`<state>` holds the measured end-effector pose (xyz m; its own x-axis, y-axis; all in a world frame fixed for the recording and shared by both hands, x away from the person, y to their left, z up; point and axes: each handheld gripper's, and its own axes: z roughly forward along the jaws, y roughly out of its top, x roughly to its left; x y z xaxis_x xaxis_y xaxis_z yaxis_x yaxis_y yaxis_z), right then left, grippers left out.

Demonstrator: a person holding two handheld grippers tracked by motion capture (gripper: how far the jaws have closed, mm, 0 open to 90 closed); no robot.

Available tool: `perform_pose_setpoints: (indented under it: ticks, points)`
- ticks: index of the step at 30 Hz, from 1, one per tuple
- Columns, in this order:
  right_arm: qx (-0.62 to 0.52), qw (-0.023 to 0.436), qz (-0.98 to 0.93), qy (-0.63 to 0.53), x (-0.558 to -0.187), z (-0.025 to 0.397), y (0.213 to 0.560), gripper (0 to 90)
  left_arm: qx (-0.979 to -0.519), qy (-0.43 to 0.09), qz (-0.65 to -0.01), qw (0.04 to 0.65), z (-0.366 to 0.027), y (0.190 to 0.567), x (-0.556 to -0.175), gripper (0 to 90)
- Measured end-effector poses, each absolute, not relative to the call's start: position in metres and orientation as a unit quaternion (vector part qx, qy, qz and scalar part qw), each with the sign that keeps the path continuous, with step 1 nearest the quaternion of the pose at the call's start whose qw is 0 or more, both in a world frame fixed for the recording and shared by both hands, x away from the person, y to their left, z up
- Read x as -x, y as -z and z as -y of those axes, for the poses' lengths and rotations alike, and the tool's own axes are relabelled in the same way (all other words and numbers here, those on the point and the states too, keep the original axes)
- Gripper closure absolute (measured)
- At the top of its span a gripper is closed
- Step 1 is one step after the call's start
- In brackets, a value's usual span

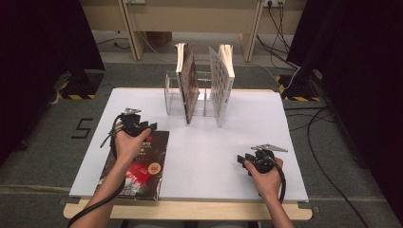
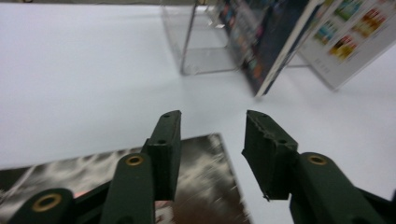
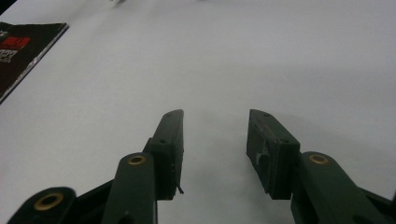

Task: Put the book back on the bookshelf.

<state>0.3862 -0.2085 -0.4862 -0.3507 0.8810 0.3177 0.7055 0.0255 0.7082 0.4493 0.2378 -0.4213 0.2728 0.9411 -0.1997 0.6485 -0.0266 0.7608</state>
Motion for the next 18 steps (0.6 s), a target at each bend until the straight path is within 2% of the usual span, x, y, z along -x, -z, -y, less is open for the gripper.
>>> perform_pose_setpoints:
  ticks: [5, 11, 18]
  points:
    - [-0.56, 0.106, -0.708, -0.417, -0.386, 0.208, 0.486, 56.8, -0.703, -0.193, -0.585, 0.356, -0.26, 0.431, -0.444, 68.7]
    - [-0.56, 0.106, -0.708, -0.417, -0.386, 0.208, 0.486, 56.8, -0.692, -0.199, -0.617, 0.318, -0.293, 0.441, -0.442, 81.3]
    - [-0.56, 0.106, -0.708, -0.417, -0.386, 0.209, 0.486, 56.8, -0.679, -0.205, -0.643, 0.289, -0.328, 0.45, -0.439, 88.7]
